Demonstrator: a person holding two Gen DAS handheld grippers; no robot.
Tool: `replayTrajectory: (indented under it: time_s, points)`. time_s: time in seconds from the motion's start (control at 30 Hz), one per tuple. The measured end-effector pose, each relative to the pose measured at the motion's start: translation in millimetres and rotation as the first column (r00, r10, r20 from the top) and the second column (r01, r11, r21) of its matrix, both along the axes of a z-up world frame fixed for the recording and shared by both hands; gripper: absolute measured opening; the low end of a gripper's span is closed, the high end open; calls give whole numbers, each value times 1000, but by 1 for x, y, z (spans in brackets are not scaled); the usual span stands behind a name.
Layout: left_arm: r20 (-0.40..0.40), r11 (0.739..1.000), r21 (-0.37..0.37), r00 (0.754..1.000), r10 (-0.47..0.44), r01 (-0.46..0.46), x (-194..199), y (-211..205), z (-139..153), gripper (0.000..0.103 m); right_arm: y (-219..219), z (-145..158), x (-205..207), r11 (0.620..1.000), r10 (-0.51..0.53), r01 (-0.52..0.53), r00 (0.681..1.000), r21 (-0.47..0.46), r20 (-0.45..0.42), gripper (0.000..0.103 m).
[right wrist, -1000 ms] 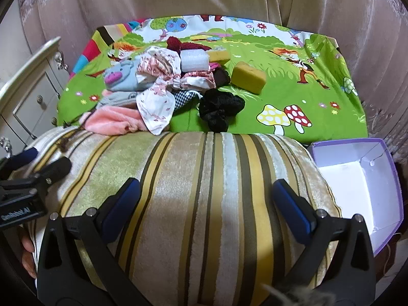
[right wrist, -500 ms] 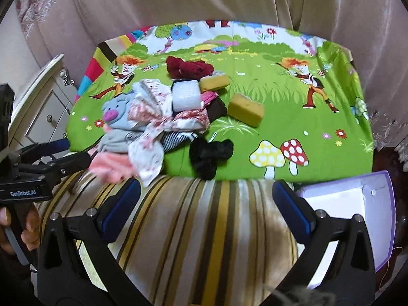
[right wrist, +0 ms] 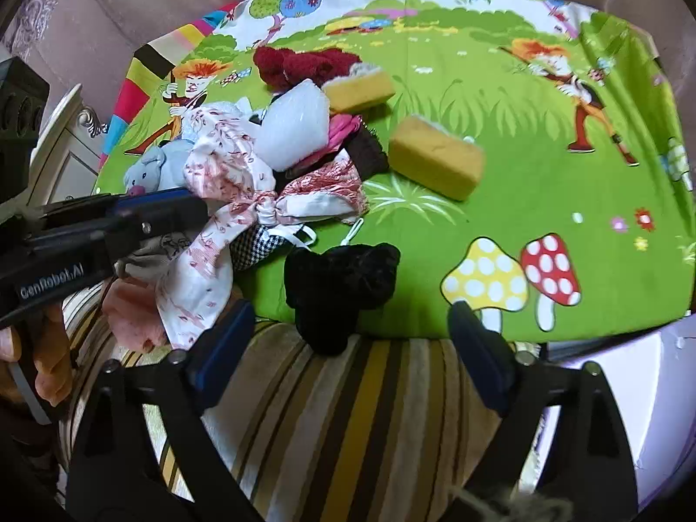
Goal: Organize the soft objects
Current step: 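Grasp the black scrunchie with the right tool while the left tool grasps the floral cloth, then carry both held items to the white box and open both tools to drop them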
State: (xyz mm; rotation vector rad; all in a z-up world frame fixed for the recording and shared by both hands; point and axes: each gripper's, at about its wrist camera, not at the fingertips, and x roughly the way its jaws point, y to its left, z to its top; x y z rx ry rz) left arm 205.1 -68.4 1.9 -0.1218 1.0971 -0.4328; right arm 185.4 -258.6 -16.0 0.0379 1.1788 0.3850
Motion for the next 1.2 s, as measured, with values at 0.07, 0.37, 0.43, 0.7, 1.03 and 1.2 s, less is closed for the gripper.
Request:
replayTrajectory:
  time_s: [0.07,0.37,0.43,0.7,1.03,1.2]
  points:
    - [25,999,-36,1000,6,-5,-3,5,3,5,3,-5,4,1000,8,-8,1000,9,-16,85]
    - [98,990,-134,994,54,-41,-22,25,17,3,13,-26,23,998,17,-10,995,68,-101,52]
    - [101,994,-96,993,58,-49,-22,22,16,10,15,-30,25,997,25,-16,992,76,-121,34]
    - [138,1000,15,990,22,-24,-5,6,20,65,7,-7,7,993,11,-11,1000,118,3,22]
    - [64,993,116,998,-21,13,10,-13,-5,2,-33,31,-27,985,-78,59,990,160,114,22]
    - [150,997,78,989,14,-26,-17,-5,29,2,-50,42,-47,977,-111,85,985,194,130,22]
